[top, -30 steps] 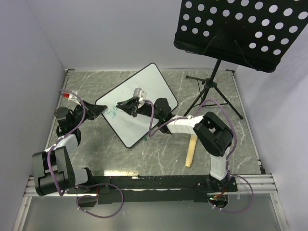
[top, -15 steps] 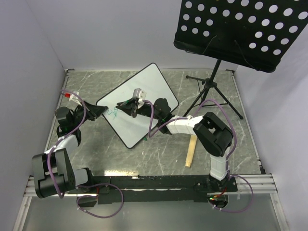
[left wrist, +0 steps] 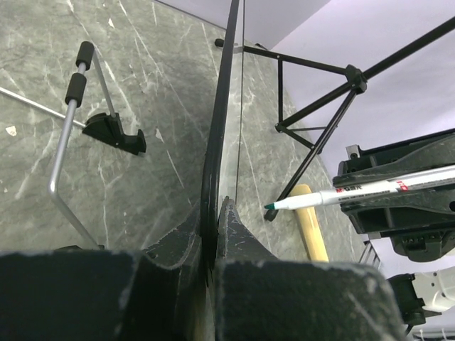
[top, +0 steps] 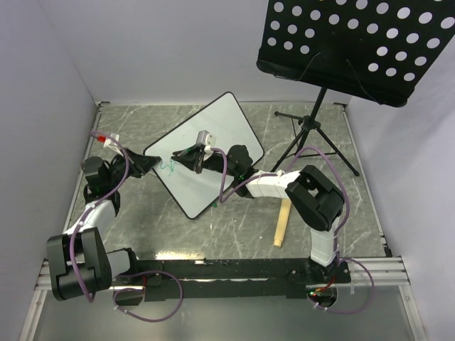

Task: Write a sentence on the whiteboard
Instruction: Pick up the sentence from the whiteboard.

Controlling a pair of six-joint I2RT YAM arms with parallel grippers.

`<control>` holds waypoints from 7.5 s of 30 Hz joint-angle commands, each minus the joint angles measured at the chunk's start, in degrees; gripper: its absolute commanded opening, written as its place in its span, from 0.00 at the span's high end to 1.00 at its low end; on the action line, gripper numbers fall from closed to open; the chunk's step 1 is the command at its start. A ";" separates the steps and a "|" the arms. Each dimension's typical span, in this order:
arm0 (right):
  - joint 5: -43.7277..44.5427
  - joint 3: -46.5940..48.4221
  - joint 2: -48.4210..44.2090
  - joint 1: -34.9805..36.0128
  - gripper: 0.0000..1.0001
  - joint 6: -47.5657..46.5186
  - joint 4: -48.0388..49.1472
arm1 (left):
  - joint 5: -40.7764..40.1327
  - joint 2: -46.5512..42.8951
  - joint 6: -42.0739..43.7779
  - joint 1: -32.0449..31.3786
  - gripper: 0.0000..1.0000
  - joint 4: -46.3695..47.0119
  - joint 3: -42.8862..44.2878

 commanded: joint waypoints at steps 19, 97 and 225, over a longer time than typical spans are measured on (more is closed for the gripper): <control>-1.81 2.14 -2.89 -1.23 1.00 0.11 1.72 | -3.29 -2.18 18.01 -1.57 0.99 -8.89 2.37; -1.46 2.23 1.60 -4.57 1.00 0.72 1.72 | -3.12 0.02 18.63 -2.09 0.99 -12.41 4.66; -1.10 -3.30 -3.76 -7.30 1.00 1.77 3.47 | -3.65 0.28 20.12 -2.09 0.99 -14.78 5.45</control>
